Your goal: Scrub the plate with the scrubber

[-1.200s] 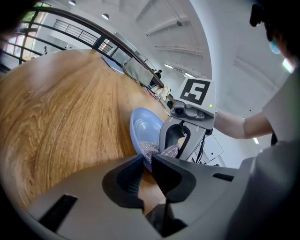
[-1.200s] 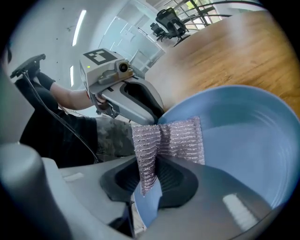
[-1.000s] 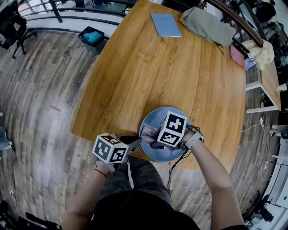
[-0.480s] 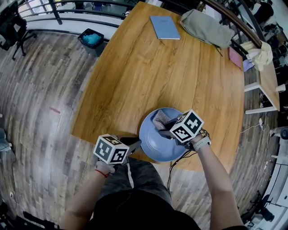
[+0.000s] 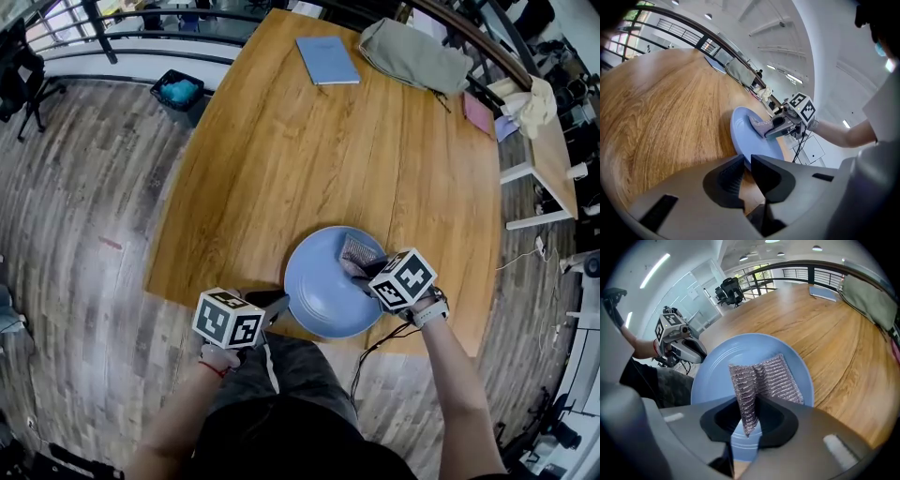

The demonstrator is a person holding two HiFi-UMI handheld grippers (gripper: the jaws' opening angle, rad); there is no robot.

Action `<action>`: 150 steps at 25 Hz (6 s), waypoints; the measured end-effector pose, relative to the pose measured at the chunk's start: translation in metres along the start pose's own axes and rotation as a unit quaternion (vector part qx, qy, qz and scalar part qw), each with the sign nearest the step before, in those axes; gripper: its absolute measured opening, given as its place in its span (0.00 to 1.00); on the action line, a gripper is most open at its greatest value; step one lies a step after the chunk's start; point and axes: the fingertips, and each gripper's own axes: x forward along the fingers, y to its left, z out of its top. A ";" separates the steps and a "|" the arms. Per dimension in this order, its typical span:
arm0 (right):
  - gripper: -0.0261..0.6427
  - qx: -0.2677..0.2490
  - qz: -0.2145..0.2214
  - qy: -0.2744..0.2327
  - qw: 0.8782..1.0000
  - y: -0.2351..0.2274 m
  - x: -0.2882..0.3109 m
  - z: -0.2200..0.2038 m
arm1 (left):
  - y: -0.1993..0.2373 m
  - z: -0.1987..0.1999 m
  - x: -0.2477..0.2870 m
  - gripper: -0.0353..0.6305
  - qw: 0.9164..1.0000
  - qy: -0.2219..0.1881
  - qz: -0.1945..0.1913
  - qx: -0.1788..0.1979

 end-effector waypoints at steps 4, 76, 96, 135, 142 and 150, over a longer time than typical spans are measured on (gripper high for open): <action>0.17 0.025 0.008 0.001 1.000 0.009 -0.001 -0.015 | 0.000 0.002 0.001 0.11 1.000 -0.013 0.010 -0.015; 0.17 0.126 0.166 -0.007 0.978 0.099 0.023 -0.043 | -0.001 0.004 0.004 0.10 0.998 -0.017 0.059 0.016; 0.17 0.139 0.237 -0.069 0.959 0.085 0.032 0.045 | -0.002 0.006 0.004 0.09 0.998 -0.020 0.066 0.008; 0.17 0.170 0.240 -0.080 0.952 0.123 0.040 0.012 | -0.001 0.003 0.005 0.09 0.998 -0.017 0.057 0.015; 0.17 0.162 0.275 -0.086 0.944 0.135 0.042 0.023 | -0.001 0.003 0.004 0.10 0.998 -0.017 0.058 0.013; 0.17 0.171 0.320 -0.099 0.927 0.143 0.028 0.021 | 0.000 0.005 0.004 0.10 0.999 -0.020 0.047 -0.012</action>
